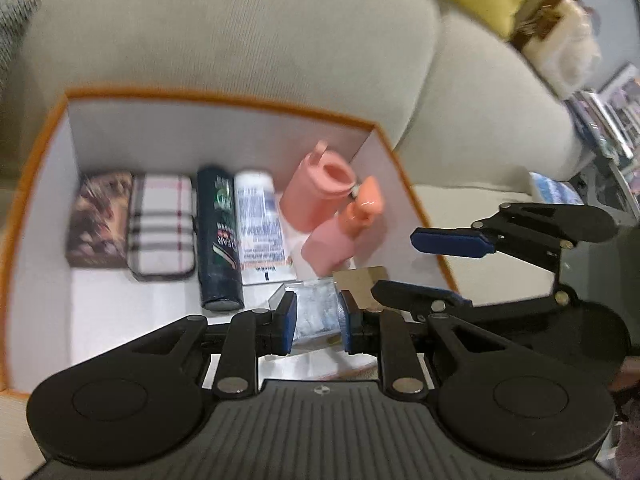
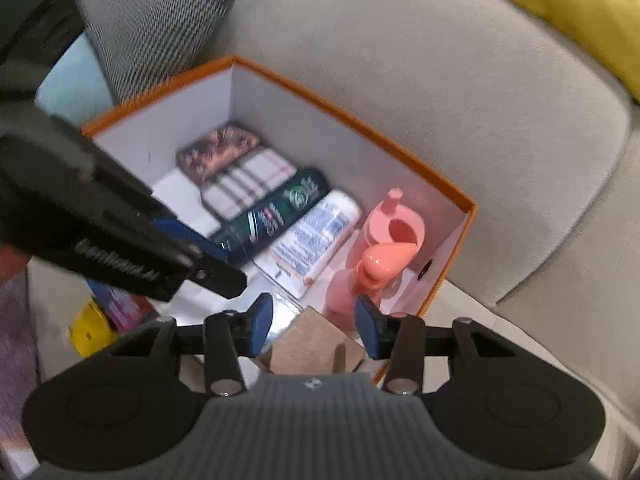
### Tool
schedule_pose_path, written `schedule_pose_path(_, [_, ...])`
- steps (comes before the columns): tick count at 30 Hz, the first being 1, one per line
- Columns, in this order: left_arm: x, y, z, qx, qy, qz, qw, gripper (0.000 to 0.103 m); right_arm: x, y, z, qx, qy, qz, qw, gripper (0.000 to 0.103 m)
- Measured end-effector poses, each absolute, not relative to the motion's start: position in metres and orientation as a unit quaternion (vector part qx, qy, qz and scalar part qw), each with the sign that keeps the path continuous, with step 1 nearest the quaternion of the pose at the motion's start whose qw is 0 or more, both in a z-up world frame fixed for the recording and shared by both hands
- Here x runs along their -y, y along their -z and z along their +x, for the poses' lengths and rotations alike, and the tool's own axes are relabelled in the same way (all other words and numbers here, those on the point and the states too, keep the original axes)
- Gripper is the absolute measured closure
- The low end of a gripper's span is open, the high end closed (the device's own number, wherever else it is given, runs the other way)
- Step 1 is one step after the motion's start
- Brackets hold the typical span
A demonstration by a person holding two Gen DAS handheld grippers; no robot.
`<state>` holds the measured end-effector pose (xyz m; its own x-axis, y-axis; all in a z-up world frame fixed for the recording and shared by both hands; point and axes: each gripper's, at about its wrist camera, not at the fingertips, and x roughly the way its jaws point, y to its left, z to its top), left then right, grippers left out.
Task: Organize rigid objects
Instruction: 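Move both tools back to the yellow tape measure and blue tin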
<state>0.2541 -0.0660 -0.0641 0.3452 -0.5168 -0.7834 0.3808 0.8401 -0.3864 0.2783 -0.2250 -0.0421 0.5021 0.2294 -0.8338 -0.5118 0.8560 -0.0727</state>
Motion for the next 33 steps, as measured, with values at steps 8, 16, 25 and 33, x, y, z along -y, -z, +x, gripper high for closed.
schedule_pose_path(8, [0.022, 0.031, 0.196, -0.448, 0.252, -0.055, 0.856, 0.077, 0.222, 0.014, 0.218, -0.388, -0.176, -0.018, 0.904, 0.053])
schedule_pose_path(16, [-0.017, 0.071, 0.161, -0.495, 0.2, -0.083, 0.842, 0.067, 0.197, 0.04, 0.162, -0.388, -0.143, 0.057, 0.909, 0.053])
schedule_pose_path(25, [-0.001, 0.128, 0.144, -0.508, 0.137, -0.066, 0.848, 0.036, 0.17, 0.117, 0.127, -0.437, -0.05, 0.043, 0.897, 0.047])
schedule_pose_path(33, [0.008, 0.15, 0.142, -0.498, 0.124, -0.054, 0.857, 0.028, 0.176, 0.135, 0.132, -0.418, -0.013, 0.043, 0.907, 0.04])
